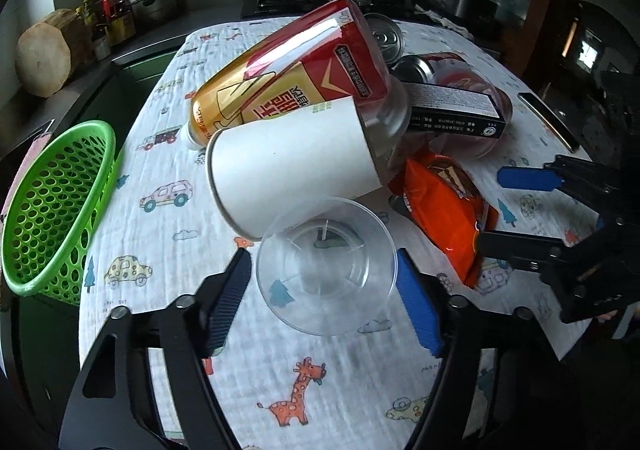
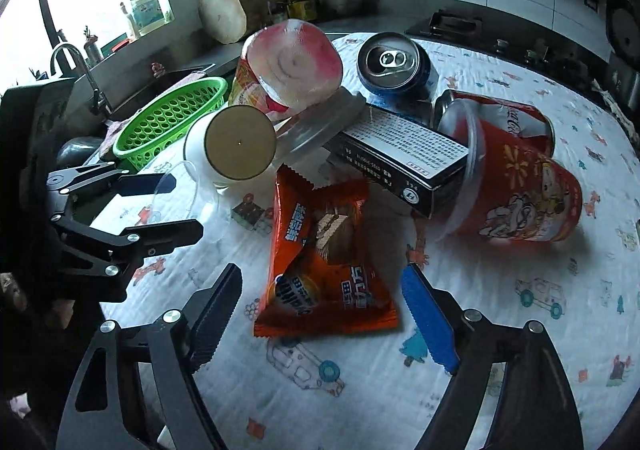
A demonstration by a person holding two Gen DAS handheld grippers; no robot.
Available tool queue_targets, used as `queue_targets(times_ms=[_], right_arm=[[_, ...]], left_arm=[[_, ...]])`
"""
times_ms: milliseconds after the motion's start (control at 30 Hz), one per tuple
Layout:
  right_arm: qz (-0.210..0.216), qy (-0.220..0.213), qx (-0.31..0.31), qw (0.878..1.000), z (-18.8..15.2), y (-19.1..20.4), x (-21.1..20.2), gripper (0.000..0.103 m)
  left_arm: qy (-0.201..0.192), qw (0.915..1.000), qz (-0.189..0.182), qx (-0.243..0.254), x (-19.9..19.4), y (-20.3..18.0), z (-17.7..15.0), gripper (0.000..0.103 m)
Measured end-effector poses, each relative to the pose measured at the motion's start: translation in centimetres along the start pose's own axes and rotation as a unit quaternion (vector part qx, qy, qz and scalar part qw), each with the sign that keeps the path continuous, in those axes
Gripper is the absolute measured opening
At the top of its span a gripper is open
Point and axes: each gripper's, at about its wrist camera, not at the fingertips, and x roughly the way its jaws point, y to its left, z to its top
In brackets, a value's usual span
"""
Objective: Collect trash
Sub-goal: 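Grasp the clear plastic cup with the left tool while the right tool grasps the orange snack wrapper, then lift the clear cup with the left tool while the right tool lifts the orange wrapper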
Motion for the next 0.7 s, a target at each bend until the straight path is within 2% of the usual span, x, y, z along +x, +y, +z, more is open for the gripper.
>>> queue_targets(times_ms=[33, 400, 700], right_arm=[[0.001, 0.002, 0.002, 1.0, 0.1, 0.0, 0.3, 0.077], [-0.002, 0.019, 0.011, 1.0, 0.8, -0.1, 2.9, 0.072], [-0.008, 0.027, 0.004, 1.0, 0.8, 0.1, 3.5, 0.062]], left_arm=[[0.001, 1.0, -0.003, 0.0, 0.1, -0.1, 0.0, 0.064], [-0.011, 0.9997, -0.015, 0.013, -0.8, -0.4, -0.4, 0.062], [-0.013, 0.9996, -0.017, 0.02, -1.7, -0.1, -0.8, 0.061]])
